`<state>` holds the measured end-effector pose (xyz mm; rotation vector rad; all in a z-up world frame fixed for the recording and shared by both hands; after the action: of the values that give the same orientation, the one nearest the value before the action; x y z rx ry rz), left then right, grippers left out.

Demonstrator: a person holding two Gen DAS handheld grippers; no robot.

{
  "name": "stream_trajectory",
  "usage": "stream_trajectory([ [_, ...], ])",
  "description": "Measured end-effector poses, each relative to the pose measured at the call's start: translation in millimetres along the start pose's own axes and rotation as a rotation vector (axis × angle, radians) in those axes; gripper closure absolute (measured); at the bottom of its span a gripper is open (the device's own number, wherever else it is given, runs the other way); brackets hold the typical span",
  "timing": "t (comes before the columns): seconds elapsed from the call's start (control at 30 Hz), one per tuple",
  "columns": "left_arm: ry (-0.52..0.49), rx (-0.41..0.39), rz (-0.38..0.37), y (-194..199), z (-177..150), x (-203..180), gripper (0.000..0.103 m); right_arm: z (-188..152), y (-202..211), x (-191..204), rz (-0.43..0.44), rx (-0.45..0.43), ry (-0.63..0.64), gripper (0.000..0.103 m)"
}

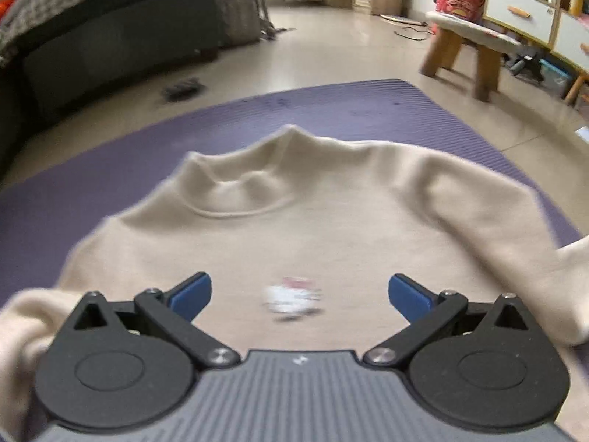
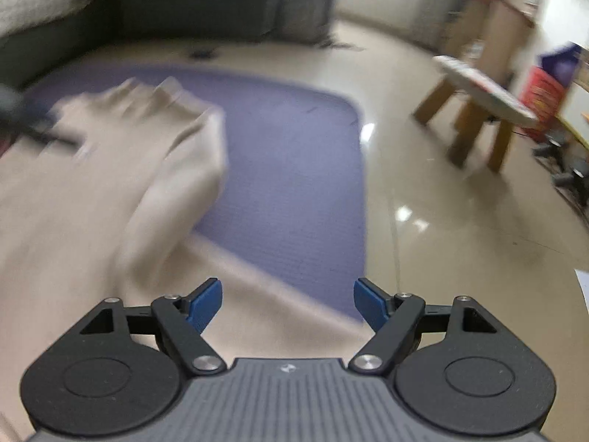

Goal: Fold clothes

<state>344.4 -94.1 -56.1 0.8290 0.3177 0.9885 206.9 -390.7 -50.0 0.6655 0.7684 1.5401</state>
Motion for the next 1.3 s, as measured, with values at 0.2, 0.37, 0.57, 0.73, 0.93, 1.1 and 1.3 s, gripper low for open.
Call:
stream_trajectory([
  [0.2,-0.02,0.019,-0.093,5,46,-53,0.0,-38,-12,19,0.008,0.122,0.244,0.036],
  [0.37,-0.081,0.082,-0.104,0,97,-94,0.0,-30,-10,3,0.022,0.127,0.196,0.036],
  [0.57,-0.025,0.273,-0.064,-35,139,-132,0.001,-20,-8,-76,-0.025,0.011,-0.257,0.035],
  [0.73,0.063,0.384,-0.033,-61,148,-143,0.004,-39,-15,-124,-0.026,-0.087,-0.571,0.035],
  [0.93,0.123,0.457,0.005,-82,145,-140,0.017,-56,-29,-131,0.07,-0.156,-0.698,0.049],
  [1.1,0.173,0.479,-0.015,-92,137,-129,0.046,-57,-39,-111,0.122,-0.164,-0.682,0.089],
  [1.3,0.271,0.383,-0.076,-83,135,-115,0.061,-51,9,-114,0.012,-0.305,-0.67,0.093],
])
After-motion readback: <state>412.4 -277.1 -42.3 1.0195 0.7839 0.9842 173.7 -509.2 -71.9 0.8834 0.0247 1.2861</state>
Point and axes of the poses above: each gripper's, at about its wrist camera, not at the fingertips, and y roughly against the way its jaws point, x to its left, z to its top, the point moved 3 cm from there along -y, roughly the way its jaws point, and after that the axes turned 14 degrees about -y, right-handed, at the moved point
